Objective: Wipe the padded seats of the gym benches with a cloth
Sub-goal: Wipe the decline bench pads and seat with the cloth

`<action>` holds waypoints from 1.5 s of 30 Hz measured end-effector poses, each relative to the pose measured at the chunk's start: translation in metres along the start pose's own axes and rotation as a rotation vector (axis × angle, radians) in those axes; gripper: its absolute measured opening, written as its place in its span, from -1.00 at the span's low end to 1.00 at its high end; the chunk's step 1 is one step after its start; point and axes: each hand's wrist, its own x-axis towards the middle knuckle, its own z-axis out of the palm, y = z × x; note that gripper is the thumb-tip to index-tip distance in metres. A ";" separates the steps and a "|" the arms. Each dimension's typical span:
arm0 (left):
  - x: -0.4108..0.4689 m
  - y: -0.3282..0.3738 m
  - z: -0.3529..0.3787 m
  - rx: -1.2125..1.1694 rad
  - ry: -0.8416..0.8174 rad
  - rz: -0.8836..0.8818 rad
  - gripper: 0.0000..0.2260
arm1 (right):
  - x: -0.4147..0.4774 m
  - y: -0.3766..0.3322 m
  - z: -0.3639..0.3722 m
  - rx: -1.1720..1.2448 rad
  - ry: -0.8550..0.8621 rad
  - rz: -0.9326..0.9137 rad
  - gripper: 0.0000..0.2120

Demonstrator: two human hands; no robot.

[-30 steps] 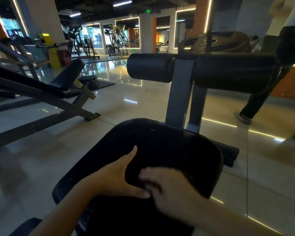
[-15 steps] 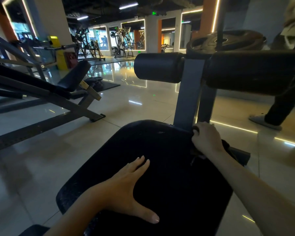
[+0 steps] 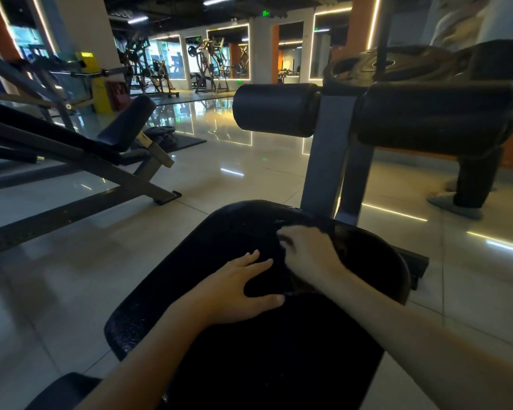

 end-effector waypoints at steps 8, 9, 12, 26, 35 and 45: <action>0.001 -0.007 0.008 0.006 0.087 0.086 -0.32 | 0.011 0.045 -0.021 -0.024 0.117 0.097 -0.73; 0.002 -0.008 0.008 0.007 0.078 0.094 -0.31 | 0.023 0.057 -0.022 -0.033 0.184 0.187 -0.74; 0.008 -0.012 0.011 0.022 0.085 0.115 -0.33 | 0.053 0.067 -0.015 -0.074 0.243 0.387 -0.80; 0.007 -0.011 0.001 0.128 0.017 0.119 -0.33 | 0.031 0.059 -0.017 -0.046 0.190 0.184 -0.70; 0.016 -0.015 -0.002 0.220 -0.002 0.154 -0.33 | 0.038 -0.005 0.020 0.003 0.135 0.087 -0.74; 0.018 -0.024 0.001 0.195 -0.006 0.128 -0.04 | 0.012 0.069 -0.022 -0.090 0.201 0.142 -0.72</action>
